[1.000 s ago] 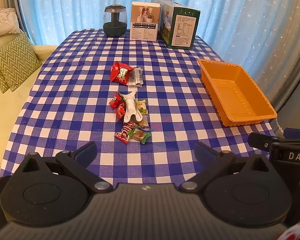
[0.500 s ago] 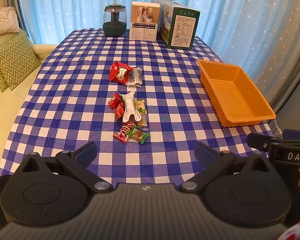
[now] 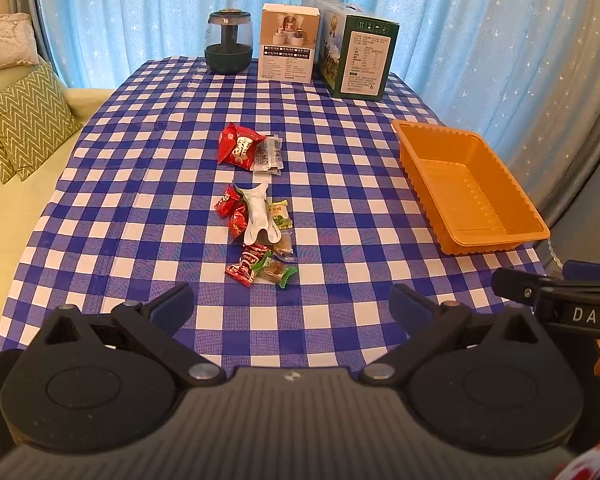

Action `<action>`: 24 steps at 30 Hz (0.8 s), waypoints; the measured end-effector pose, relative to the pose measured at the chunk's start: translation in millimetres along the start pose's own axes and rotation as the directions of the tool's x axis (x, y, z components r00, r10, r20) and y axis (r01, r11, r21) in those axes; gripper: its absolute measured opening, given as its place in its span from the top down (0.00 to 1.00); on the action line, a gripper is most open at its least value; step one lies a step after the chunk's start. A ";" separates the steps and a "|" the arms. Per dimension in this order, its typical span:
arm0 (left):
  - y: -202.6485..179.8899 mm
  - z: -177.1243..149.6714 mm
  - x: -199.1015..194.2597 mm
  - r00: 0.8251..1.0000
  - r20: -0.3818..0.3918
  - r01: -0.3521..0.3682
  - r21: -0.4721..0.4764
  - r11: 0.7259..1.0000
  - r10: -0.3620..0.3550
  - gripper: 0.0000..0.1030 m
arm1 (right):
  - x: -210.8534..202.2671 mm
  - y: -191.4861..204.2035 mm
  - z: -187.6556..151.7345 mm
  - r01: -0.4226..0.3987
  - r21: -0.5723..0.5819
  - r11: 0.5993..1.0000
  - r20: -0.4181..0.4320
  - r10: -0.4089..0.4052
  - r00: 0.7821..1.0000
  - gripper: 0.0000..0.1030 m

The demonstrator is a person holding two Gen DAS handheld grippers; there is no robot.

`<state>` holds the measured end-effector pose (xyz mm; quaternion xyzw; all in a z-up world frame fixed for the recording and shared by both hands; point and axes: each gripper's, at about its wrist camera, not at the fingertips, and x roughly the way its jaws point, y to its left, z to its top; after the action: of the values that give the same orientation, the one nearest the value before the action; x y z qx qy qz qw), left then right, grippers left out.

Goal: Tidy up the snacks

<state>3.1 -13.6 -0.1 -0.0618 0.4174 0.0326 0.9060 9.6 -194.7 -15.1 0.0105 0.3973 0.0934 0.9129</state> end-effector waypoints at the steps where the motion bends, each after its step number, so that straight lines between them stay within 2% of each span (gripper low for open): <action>1: -0.1 0.0 -0.1 1.000 0.000 0.000 0.001 1.000 0.000 0.00 | -0.1 0.2 -0.1 0.000 0.000 1.000 0.000 0.000 1.000 0.00; 17: 0.2 -0.2 -1.2 1.000 0.002 0.002 -0.002 1.000 -0.002 0.00 | 0.3 0.4 0.3 -0.001 0.000 1.000 0.002 0.001 1.000 0.00; 24: 13.2 0.9 -1.7 1.000 0.009 0.006 -0.020 1.000 -0.006 0.00 | 0.7 2.8 -1.3 -0.003 0.004 1.000 0.011 0.003 1.000 0.00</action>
<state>1.1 -0.4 0.7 -0.0719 0.4129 0.0343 0.9073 8.6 -191.9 -16.3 0.0134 0.3924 0.0942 0.9149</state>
